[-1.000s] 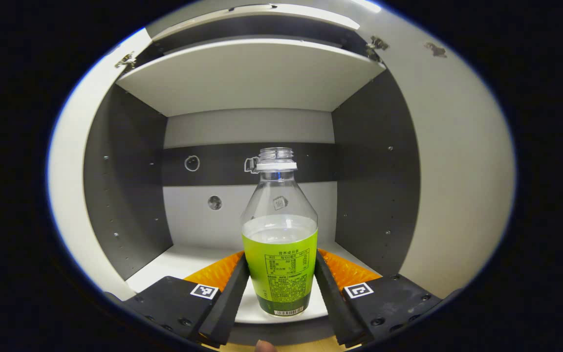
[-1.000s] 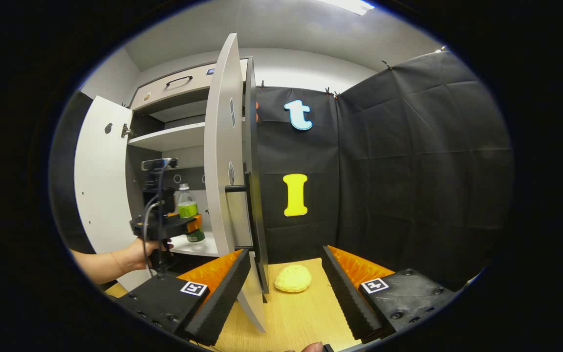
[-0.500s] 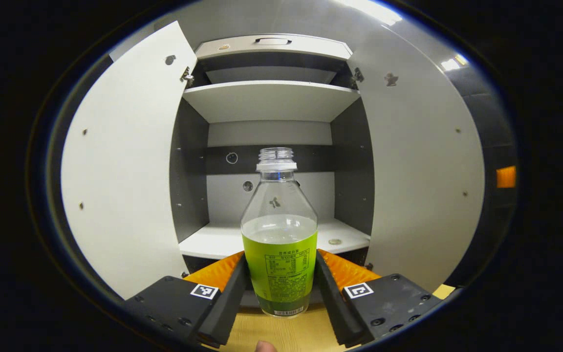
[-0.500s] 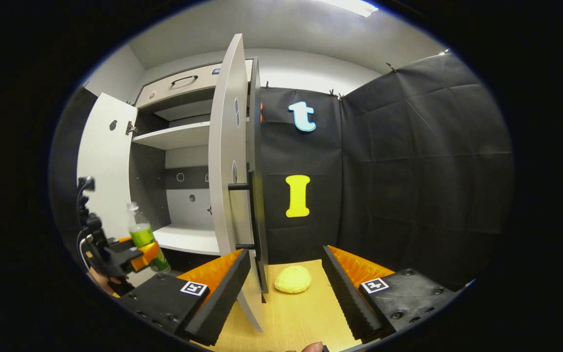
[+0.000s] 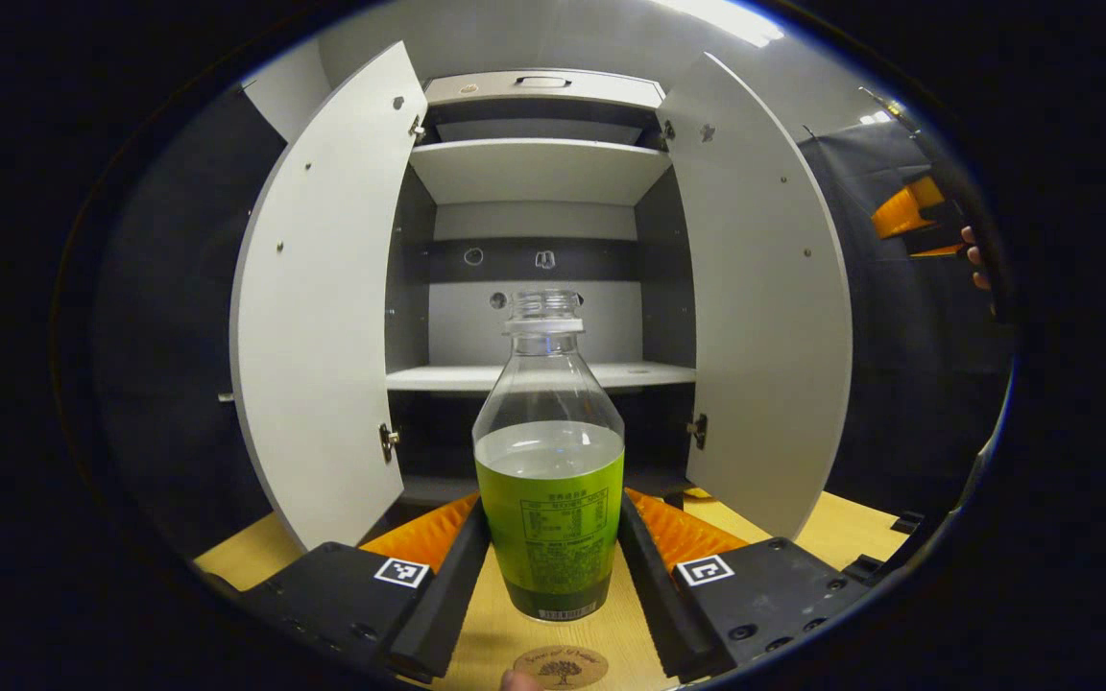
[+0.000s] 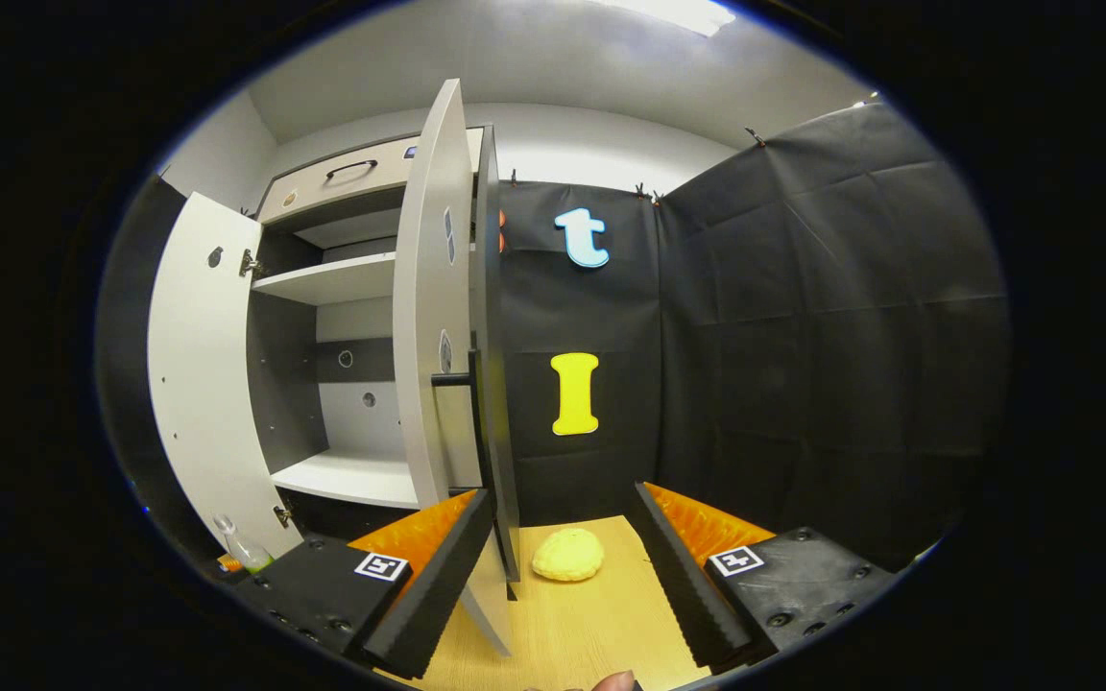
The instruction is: Grasp the bottle in the cabinet with the left hand and place it on the coaster, then close the right door with the right hand and the left door with the left hand.
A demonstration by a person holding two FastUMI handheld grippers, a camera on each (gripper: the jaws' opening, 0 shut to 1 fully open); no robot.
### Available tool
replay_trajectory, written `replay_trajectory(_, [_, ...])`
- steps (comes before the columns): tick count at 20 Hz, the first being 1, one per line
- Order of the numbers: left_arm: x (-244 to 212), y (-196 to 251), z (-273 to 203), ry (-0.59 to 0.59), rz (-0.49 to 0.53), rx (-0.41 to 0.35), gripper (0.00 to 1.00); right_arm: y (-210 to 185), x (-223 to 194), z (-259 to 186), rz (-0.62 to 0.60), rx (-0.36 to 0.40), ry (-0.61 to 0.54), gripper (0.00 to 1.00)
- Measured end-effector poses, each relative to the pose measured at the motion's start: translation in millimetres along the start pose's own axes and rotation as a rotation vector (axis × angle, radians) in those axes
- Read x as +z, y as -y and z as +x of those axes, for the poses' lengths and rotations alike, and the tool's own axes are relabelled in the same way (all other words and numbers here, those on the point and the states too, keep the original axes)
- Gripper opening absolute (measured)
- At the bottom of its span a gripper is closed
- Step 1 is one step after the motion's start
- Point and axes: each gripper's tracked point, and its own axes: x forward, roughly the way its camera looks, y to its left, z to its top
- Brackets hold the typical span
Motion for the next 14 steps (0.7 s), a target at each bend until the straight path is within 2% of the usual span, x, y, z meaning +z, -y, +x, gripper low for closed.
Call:
replay_trajectory(9, [-107,2,-1,-0.063,0.020,-0.043,0.79,-2,-4,7,-0.015,-0.016,-0.002,0.98])
replay_trajectory(14, [-133,-7,2,-0.074,0.013,-0.030,0.78,-7,-7,11,-0.057,-0.016,-0.003,0.98])
